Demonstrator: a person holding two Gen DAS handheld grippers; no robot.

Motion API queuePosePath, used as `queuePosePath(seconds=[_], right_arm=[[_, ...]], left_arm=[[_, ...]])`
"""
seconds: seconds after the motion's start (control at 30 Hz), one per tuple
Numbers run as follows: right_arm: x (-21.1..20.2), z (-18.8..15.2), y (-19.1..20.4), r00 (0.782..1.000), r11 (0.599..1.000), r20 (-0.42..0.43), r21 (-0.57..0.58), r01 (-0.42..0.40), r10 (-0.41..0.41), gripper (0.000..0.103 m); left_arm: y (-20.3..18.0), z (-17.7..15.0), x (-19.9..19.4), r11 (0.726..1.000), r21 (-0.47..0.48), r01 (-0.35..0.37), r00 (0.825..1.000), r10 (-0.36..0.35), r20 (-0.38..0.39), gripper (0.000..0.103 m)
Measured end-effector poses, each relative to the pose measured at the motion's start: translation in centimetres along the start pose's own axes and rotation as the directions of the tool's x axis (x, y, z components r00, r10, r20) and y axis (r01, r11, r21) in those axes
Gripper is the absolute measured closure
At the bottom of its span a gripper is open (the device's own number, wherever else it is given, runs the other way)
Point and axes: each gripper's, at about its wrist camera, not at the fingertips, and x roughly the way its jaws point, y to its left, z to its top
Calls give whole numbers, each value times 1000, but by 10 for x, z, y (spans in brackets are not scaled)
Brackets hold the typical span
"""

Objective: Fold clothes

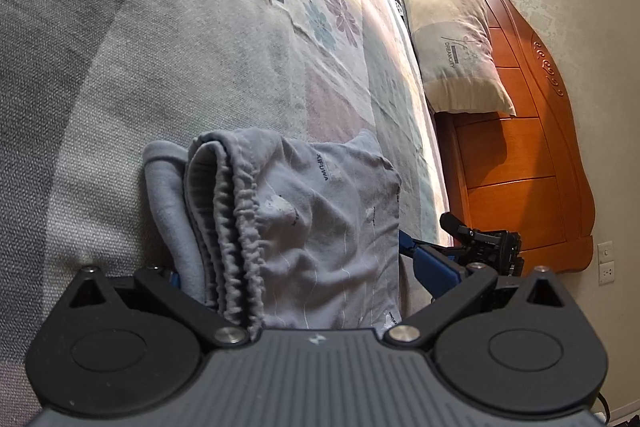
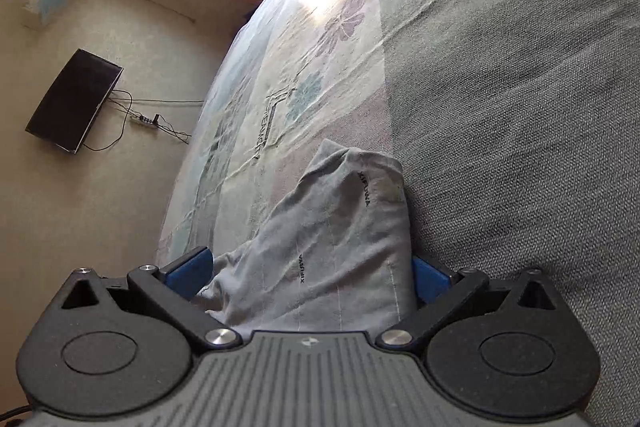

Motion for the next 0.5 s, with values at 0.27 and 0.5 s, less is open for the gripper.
queuePosePath(seconds=[0.27, 0.5], right_arm=[[-15, -18, 0, 988, 997, -138, -13, -72, 70, 0], [12, 7, 9, 989, 998, -132, 6, -65, 65, 0]], left_arm=[[1, -6, -4, 999, 36, 15, 1000, -16, 18, 1], [-1, -8, -3, 999, 49, 10, 1000, -11, 28, 1]])
